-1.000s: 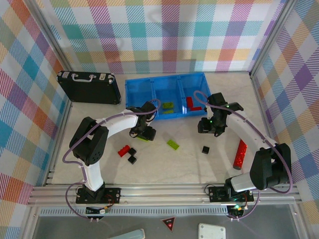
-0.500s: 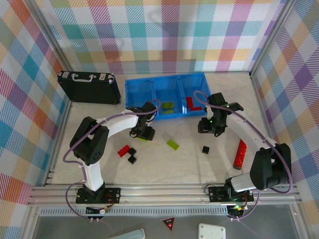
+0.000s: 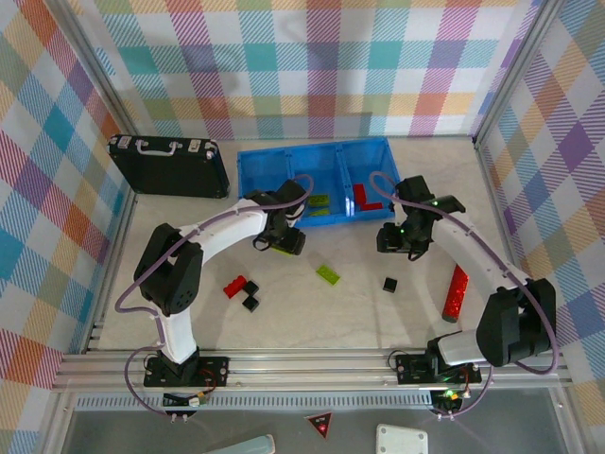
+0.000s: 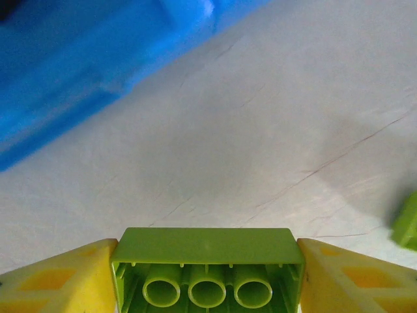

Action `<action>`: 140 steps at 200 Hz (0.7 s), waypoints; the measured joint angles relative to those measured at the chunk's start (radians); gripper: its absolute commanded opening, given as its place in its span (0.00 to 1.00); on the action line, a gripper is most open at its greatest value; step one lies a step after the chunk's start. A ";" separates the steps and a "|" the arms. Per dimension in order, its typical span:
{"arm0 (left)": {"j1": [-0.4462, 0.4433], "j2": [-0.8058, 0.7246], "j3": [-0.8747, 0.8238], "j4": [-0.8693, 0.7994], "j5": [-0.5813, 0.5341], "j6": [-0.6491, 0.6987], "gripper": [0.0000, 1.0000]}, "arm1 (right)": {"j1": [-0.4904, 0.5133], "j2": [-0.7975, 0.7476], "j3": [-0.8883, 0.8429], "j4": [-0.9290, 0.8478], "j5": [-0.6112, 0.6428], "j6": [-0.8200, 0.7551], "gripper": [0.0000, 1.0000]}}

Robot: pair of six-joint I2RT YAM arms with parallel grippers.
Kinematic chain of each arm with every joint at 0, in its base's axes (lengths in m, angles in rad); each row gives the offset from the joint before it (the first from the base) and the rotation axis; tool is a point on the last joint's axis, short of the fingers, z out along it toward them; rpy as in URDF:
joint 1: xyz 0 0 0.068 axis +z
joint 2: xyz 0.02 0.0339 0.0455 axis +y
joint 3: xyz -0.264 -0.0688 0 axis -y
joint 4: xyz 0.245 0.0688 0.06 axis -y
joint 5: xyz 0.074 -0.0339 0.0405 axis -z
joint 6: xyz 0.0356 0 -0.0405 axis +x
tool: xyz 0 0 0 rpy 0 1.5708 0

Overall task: Sort the legos into containers by color
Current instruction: Pick up the lego from the center of the table, then place the lego in the container.

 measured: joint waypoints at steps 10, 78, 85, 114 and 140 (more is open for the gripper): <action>-0.003 0.000 0.031 -0.007 0.000 0.002 0.65 | 0.000 -0.005 0.000 -0.003 0.003 0.000 0.48; -0.008 0.022 0.209 -0.023 0.015 -0.028 0.67 | 0.000 -0.038 0.000 -0.029 0.012 -0.001 0.48; -0.008 0.032 0.228 -0.021 0.016 -0.040 0.67 | 0.000 -0.040 0.000 -0.032 0.014 -0.001 0.48; -0.016 0.066 0.272 0.016 0.010 -0.100 0.66 | 0.000 -0.047 0.000 -0.037 0.018 0.000 0.48; -0.025 0.090 0.302 0.065 -0.013 -0.161 0.66 | 0.000 -0.047 0.000 -0.042 0.019 0.000 0.48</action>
